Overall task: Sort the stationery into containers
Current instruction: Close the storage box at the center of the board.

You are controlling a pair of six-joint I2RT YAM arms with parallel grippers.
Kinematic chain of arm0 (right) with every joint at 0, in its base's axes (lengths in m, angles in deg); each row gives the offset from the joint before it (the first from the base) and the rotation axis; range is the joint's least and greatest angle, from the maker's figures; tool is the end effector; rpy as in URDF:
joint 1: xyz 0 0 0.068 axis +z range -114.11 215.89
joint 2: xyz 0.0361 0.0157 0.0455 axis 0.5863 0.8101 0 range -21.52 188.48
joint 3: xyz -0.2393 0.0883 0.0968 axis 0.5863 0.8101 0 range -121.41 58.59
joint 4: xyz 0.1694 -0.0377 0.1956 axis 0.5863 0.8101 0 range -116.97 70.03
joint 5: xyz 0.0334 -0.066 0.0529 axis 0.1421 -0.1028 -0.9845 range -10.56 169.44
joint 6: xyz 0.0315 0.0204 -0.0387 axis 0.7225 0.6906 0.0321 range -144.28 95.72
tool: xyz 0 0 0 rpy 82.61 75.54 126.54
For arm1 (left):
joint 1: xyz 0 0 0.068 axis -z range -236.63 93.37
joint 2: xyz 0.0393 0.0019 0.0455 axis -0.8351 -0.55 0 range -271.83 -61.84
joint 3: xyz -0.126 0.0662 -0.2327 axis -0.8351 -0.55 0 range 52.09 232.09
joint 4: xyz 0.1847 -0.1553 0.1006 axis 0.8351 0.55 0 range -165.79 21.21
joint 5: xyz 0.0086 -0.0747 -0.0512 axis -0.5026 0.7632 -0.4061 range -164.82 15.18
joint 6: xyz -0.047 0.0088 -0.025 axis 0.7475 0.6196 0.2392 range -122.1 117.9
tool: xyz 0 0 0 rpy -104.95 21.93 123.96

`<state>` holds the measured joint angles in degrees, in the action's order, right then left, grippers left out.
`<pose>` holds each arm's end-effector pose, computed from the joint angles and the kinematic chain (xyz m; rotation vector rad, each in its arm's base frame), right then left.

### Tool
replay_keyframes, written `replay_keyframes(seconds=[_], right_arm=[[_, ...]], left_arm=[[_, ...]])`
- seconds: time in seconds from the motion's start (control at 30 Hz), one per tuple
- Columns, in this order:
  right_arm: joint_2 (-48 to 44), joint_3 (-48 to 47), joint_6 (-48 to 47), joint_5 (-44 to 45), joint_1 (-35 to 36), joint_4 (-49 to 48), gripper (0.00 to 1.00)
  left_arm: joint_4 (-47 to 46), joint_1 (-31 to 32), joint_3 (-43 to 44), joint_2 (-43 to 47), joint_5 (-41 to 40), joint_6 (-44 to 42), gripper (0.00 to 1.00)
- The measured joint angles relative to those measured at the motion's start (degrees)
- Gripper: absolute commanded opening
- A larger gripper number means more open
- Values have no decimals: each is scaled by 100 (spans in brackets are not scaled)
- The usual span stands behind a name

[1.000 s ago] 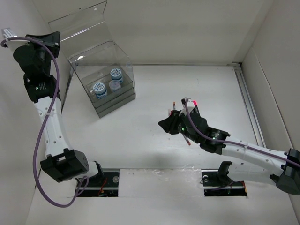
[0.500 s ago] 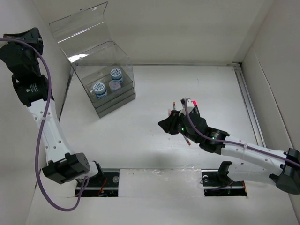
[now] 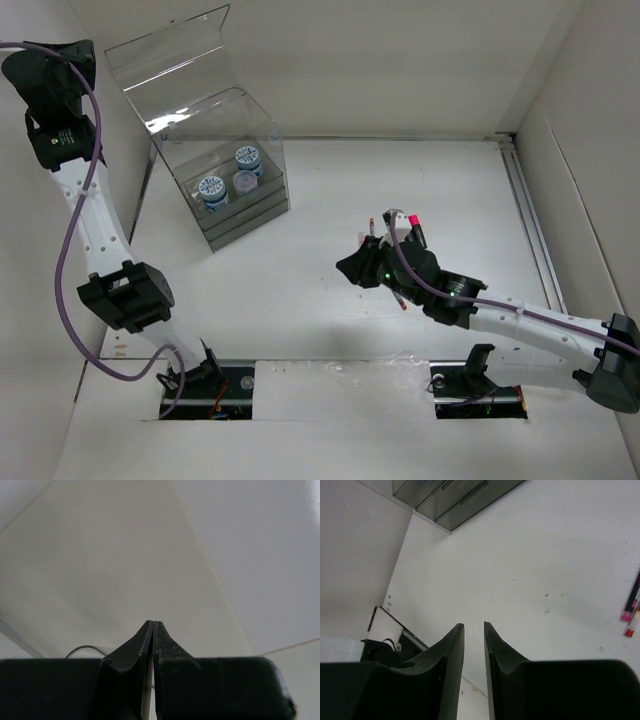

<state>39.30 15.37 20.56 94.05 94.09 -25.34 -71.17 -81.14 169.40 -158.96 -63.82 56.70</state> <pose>0.1370 0.2038 0.2915 -0.0519 2.0175 0.9570 0.3368 0.1461 0.5456 -0.7525 1.0979 -0.6341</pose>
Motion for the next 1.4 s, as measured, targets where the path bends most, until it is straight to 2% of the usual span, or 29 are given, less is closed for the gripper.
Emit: replay_keyframes(seconds=[0.2,0.7,1.03,1.4], right_arm=[[52,0,0,-7,0,0,28],[168,-2,0,-4,0,0,28],[188,-2,0,-4,0,0,28],[22,-2,0,-4,2,0,28]], left_arm=[[-122,0,417,-280,455,68,0],[-664,-26,-566,-68,1069,144,0],[-1200,136,-2065,1285,1202,15,0],[-1604,201,-3427,2332,1259,-4,2]])
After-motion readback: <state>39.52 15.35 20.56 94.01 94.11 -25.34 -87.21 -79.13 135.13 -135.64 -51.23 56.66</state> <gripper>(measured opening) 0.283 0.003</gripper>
